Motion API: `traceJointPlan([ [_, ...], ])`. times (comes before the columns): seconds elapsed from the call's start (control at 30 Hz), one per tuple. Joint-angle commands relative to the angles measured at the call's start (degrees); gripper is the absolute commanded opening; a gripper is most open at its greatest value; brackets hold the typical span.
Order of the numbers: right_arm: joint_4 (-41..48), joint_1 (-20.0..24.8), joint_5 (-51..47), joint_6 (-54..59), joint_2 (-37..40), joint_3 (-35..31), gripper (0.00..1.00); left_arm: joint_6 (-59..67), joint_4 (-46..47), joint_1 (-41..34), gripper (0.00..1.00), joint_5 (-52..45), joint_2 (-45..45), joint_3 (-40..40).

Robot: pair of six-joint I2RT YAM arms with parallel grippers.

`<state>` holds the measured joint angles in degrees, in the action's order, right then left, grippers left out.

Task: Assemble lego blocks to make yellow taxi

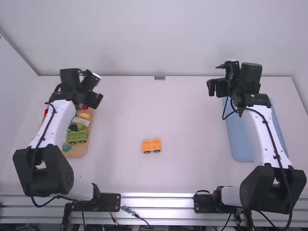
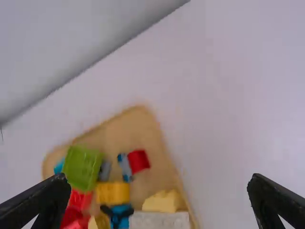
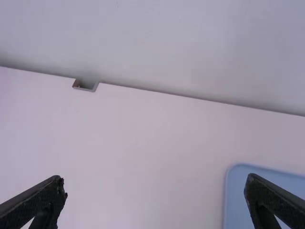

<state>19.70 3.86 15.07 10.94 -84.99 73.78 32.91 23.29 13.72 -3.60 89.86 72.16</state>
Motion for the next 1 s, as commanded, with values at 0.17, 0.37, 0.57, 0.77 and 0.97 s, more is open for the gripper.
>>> traceJointPlan([
  [0.17, 0.1, -1.0, 0.3, -0.4, 0.9, 1.6, 0.99, -24.5, 3.3, 9.1, 0.99, -6.2, 7.2, 4.3],
  [0.37, 0.1, -2.1, 0.3, -0.4, 0.9, 1.6, 0.99, -32.7, 15.1, 10.6, 0.99, 4.5, 16.4, 15.3],
  [0.57, 0.1, -3.4, -0.1, -0.4, 0.9, 1.6, 0.99, -29.5, 22.6, 13.8, 0.99, 4.4, 24.7, 26.8],
  [0.77, 0.0, -3.5, -0.1, -0.4, 0.9, 1.6, 0.99, -23.7, 25.1, 18.8, 0.94, 0.5, 30.6, 31.9],
  [0.97, -0.2, -3.5, 0.0, -0.4, 0.9, 1.6, 0.99, -17.3, 24.9, 21.0, 0.73, -0.4, 32.7, 31.5],
])
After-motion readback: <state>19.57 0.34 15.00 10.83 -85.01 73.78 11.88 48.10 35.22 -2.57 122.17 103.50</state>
